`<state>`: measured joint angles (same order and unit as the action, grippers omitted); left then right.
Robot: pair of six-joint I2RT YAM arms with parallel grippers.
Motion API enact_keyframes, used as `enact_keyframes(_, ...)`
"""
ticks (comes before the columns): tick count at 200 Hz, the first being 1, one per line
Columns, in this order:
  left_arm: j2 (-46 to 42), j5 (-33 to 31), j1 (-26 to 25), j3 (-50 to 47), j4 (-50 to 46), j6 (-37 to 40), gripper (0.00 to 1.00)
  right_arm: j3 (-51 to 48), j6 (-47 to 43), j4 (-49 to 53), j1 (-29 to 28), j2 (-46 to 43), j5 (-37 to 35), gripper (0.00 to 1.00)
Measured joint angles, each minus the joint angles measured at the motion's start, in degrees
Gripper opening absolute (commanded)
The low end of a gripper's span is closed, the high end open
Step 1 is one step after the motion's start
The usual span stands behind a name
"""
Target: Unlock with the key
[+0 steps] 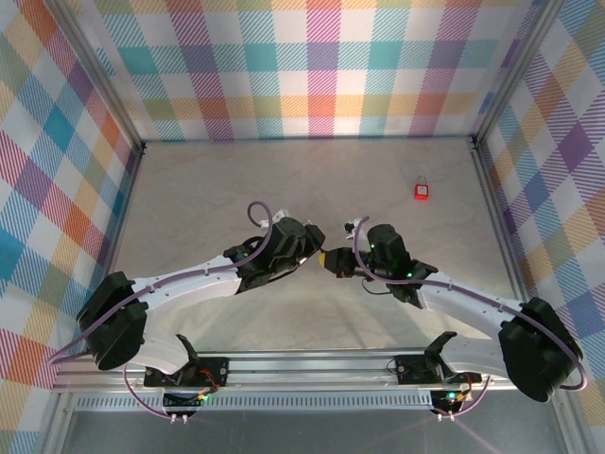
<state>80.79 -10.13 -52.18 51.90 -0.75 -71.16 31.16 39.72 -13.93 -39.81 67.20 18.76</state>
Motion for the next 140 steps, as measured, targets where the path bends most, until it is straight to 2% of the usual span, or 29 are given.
enact_keyframes(86, -0.52, 3.30, 1.60, -2.43, -2.82, -0.04, 0.00, -0.87, -0.81, 1.64, -0.72, -2.01, 3.67, 0.00)
enact_keyframes(140, -2.89, 3.17, 3.13, -3.54, -6.10, -0.24, 0.00, -4.39, -0.87, 1.60, -1.31, -10.91, 4.26, 0.00)
